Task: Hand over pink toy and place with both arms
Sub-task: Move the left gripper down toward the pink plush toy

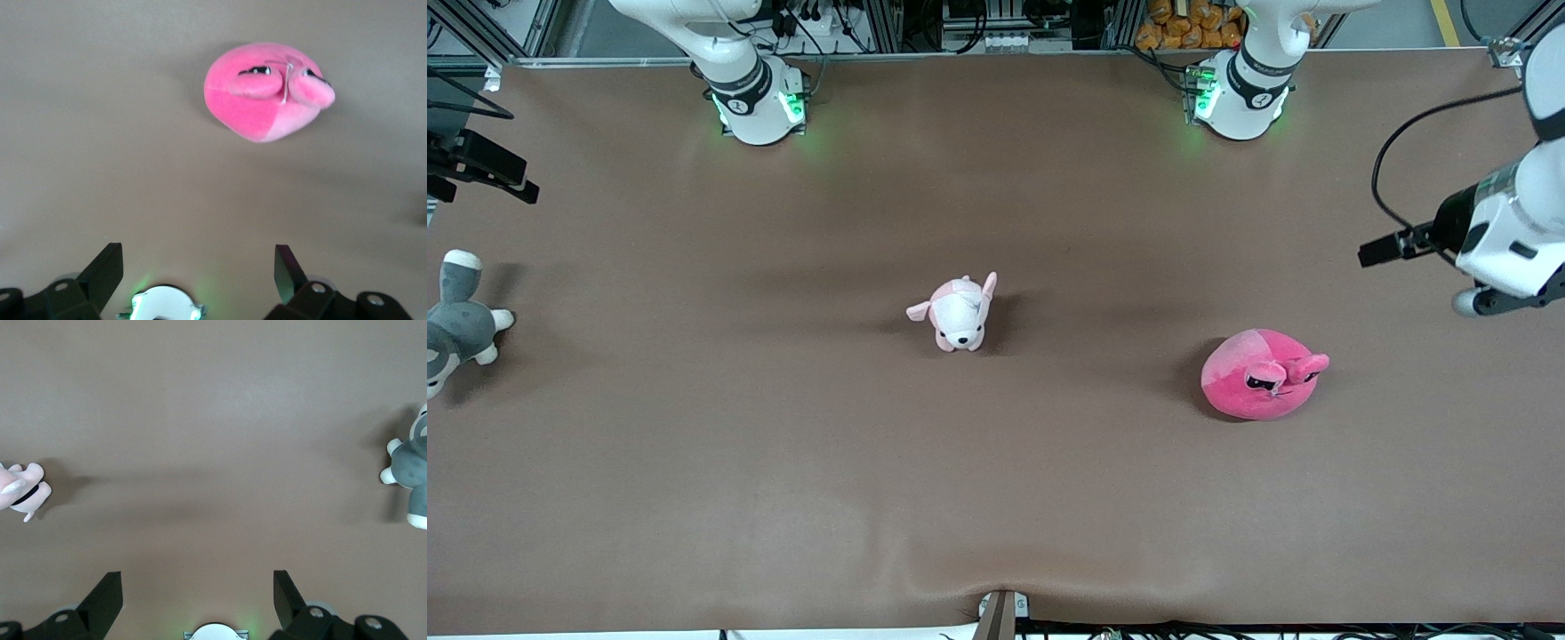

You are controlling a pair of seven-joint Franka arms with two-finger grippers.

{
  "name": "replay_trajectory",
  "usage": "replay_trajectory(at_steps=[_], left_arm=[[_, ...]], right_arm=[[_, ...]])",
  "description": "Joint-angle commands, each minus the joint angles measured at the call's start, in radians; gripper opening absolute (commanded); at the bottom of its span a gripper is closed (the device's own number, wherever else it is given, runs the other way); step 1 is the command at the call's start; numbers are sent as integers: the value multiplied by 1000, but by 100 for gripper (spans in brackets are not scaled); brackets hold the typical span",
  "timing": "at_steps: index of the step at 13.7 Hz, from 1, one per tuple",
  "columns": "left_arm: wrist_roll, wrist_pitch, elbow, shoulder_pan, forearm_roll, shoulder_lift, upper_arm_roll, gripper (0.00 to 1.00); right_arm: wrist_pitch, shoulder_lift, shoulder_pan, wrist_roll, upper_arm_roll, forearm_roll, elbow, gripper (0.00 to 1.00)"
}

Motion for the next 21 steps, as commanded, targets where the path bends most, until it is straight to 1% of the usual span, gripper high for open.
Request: replay_trajectory(at_steps=[1, 3, 6, 9, 14, 18, 19, 21], left_arm=[[-120, 23, 57, 7, -10, 67, -2, 100], [-209, 59, 52, 8, -30, 81, -2, 100], [-355, 89, 49, 7, -39, 127, -2, 100], [-482, 131, 45, 11, -85, 141, 0, 100], [-815, 221, 23, 14, -99, 185, -2, 100], [-1146, 302, -4, 28, -118, 230, 0, 100], [-1197, 316, -13, 30, -119, 241, -2, 100], [-1231, 324, -41, 30, -119, 244, -2, 100]], right_arm=[[4, 2, -9, 7, 9, 4, 6, 100], [4, 2, -11, 7, 9, 4, 6, 100], [4, 2, -9, 7, 9, 4, 6, 100], [2, 2, -12, 7, 9, 4, 6, 100], [2, 2, -14, 7, 9, 4, 6, 100], [2, 2, -15, 5, 9, 2, 6, 100], [2, 2, -15, 7, 9, 2, 6, 100], [2, 2, -15, 7, 9, 2, 6, 100]])
